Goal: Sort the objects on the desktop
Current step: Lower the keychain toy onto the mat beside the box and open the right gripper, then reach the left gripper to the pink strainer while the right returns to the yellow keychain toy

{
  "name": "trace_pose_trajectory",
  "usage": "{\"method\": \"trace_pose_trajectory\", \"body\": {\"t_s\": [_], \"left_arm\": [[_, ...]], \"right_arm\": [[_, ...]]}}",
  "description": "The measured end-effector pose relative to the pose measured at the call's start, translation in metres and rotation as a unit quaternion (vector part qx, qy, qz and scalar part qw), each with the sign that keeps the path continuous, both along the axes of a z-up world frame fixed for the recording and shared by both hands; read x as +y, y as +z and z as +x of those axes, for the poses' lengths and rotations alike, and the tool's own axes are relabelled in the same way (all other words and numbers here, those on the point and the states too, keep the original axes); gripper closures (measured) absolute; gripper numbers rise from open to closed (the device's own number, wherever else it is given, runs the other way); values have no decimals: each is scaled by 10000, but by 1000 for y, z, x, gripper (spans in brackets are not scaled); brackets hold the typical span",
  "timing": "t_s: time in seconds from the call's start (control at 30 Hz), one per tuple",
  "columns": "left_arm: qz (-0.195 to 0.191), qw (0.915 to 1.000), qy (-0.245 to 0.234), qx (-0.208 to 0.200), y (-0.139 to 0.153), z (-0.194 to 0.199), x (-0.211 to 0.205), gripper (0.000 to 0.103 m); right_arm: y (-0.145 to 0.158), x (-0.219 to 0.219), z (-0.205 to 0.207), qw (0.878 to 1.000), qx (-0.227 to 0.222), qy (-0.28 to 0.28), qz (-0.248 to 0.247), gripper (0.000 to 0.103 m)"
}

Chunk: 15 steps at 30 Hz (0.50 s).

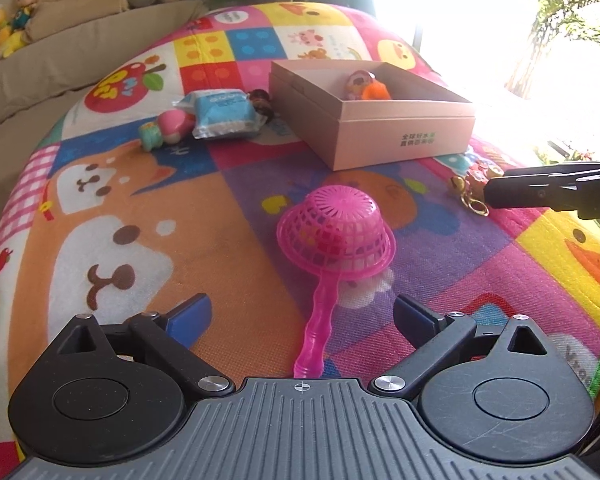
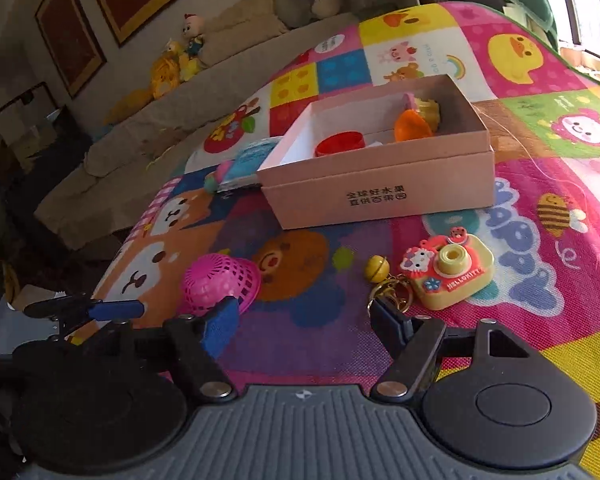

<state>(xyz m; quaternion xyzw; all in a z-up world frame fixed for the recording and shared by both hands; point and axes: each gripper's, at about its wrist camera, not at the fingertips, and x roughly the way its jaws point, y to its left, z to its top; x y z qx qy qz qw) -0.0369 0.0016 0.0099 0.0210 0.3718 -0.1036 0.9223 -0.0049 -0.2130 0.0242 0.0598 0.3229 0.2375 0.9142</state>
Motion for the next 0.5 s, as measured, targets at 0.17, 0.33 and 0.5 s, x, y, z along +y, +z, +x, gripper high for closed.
{"method": "trace_pose_trajectory", "body": {"t_s": [0.17,0.33,0.5], "left_arm": [[-30,9999,-118,47,-2,-1,-4,3],[-38,9998,-166,60,-3,-2,-8,3],[-18,9999,-126,66,-4,0,-9,2]], "right_arm": [[-4,-2,16,9903,-448,-437,-1242,24],[-20,-34,53,9931,105,-602,-1002,24],[-26,-36,46,9983,427,-312,-231,21]]}}
